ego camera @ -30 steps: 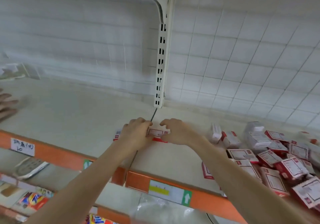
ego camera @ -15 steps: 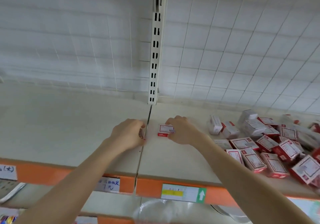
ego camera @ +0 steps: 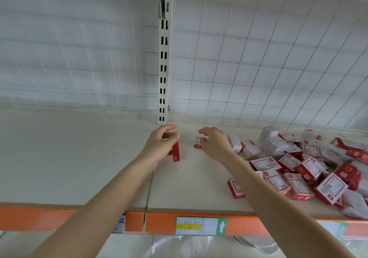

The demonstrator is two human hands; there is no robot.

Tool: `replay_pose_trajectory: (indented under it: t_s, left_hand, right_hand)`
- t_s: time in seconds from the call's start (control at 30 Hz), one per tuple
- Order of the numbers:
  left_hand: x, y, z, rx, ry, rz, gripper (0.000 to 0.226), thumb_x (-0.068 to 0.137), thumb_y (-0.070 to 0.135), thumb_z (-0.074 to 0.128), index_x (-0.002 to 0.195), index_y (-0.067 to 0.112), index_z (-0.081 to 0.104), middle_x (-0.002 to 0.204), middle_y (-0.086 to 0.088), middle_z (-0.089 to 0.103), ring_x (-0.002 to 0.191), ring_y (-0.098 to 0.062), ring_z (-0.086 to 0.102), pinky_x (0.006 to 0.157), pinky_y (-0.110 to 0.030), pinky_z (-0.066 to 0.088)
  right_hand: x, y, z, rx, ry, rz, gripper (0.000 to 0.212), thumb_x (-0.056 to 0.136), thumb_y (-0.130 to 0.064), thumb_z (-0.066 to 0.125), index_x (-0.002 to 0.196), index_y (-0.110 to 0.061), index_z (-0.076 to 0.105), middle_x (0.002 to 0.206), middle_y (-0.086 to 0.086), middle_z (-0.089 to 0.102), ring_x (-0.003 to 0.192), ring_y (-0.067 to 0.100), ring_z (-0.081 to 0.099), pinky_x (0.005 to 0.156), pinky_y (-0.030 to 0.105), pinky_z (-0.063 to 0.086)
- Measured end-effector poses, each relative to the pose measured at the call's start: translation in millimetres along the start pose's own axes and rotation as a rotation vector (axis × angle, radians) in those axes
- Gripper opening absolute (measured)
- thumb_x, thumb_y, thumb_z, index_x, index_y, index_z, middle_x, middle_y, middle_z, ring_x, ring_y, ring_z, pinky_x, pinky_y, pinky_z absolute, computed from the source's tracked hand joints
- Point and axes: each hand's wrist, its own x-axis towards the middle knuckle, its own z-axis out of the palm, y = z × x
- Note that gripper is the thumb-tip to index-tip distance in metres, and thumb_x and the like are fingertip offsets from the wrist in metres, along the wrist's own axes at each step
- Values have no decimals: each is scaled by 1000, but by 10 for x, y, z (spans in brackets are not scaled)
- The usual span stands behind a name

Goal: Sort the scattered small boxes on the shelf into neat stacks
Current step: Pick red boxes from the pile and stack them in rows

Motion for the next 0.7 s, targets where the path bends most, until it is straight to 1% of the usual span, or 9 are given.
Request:
replay_pose_trajectory:
  t_s: [0.1,0.17,0.23,0.33,0.43,0.5,0.6,0.67,0.7]
  left_hand:
    - [51,56,95,-444,47,-241,25,97,7,42,117,13,54,85,-7,50,74,-19,52,58,-35,53]
    - [58,47,168,-597,79,-318,26,97,1,36,113,11,54,87,-12,51,73,-23,53,56,-39,52]
    - [67,9,222,-677,99,-353,30,96,-3,33,111,10,54,88,-15,54,73,-26,55,64,-44,49]
    - [62,14,251,-746,102,-350,32,93,-7,31,99,11,56,86,-13,60,72,-27,57,63,-40,47]
    - [54,49,244,-715,78,-261,31,93,-7,33,88,12,57,85,-11,61,70,-25,58,62,-37,47]
    - [63,42,221,-648,58,-207,31,92,-7,34,89,13,57,89,-14,61,73,-26,59,64,-37,49]
    - [87,-28,194,-429,70,-138,32,90,-7,38,109,14,52,116,-15,55,97,-26,58,84,-39,51]
    - [75,-86,158,-127,103,-31,47,87,-4,47,129,17,43,132,-4,44,119,-20,48,99,-34,42]
    - [63,-103,135,45,95,52,55,84,-3,53,134,17,38,134,-1,39,125,-18,42,102,-28,36]
  right_hand:
    - [-94,-134,-66,487,-225,35,29,92,-16,46,120,-17,54,98,1,62,90,16,56,73,24,44]
    - [-141,-153,-52,482,-332,5,31,90,-17,49,121,-17,52,86,-6,58,84,14,56,74,26,47]
    - [-158,-121,-2,427,-303,-7,37,87,-14,54,124,-15,50,82,-3,57,76,12,53,76,30,47]
    - [-173,-78,54,549,-308,50,42,86,-12,57,126,-17,45,83,2,59,72,14,55,72,28,48]
    - [-164,-96,64,790,-298,105,40,86,-1,55,120,-17,45,81,4,61,67,16,59,68,26,52]
    - [-139,-116,69,883,-264,140,32,85,4,53,111,-15,48,78,5,61,62,16,58,62,24,51]
    - [-78,-119,77,919,-203,220,23,86,3,49,103,-11,55,78,6,61,58,14,53,56,22,46]
    - [-24,-107,91,912,-158,255,22,87,4,46,96,-11,59,80,9,61,57,14,50,54,22,44]
    - [2,-100,100,883,-145,259,23,86,5,45,92,-12,59,80,9,60,57,14,49,54,22,43]
